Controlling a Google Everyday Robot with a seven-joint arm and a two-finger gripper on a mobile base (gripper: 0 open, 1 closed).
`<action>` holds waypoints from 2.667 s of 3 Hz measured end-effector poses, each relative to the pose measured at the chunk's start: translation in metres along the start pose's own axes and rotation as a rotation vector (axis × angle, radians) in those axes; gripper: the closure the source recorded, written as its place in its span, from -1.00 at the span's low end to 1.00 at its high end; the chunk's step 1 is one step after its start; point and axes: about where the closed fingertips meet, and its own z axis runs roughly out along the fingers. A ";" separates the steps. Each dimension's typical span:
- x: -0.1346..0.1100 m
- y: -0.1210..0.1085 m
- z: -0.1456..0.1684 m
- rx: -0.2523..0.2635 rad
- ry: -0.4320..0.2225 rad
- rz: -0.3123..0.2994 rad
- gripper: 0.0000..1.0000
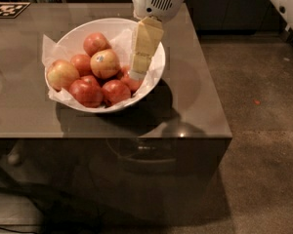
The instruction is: Pick apple from white bowl
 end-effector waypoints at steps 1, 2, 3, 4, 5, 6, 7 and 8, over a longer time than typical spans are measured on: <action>-0.011 -0.013 0.020 -0.007 -0.034 0.013 -1.00; -0.036 -0.051 0.058 -0.054 -0.051 0.039 -1.00; -0.039 -0.053 0.059 -0.046 -0.059 0.038 -1.00; -0.035 -0.055 0.063 -0.022 -0.060 0.073 -1.00; -0.033 -0.060 0.081 -0.022 -0.052 0.135 -1.00; -0.028 -0.067 0.109 -0.046 -0.027 0.214 -1.00; -0.028 -0.067 0.109 -0.046 -0.027 0.214 -1.00; -0.033 -0.064 0.119 -0.034 -0.013 0.226 -1.00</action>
Offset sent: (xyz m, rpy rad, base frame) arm 0.0671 0.0615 -0.0334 0.0478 0.0749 0.0025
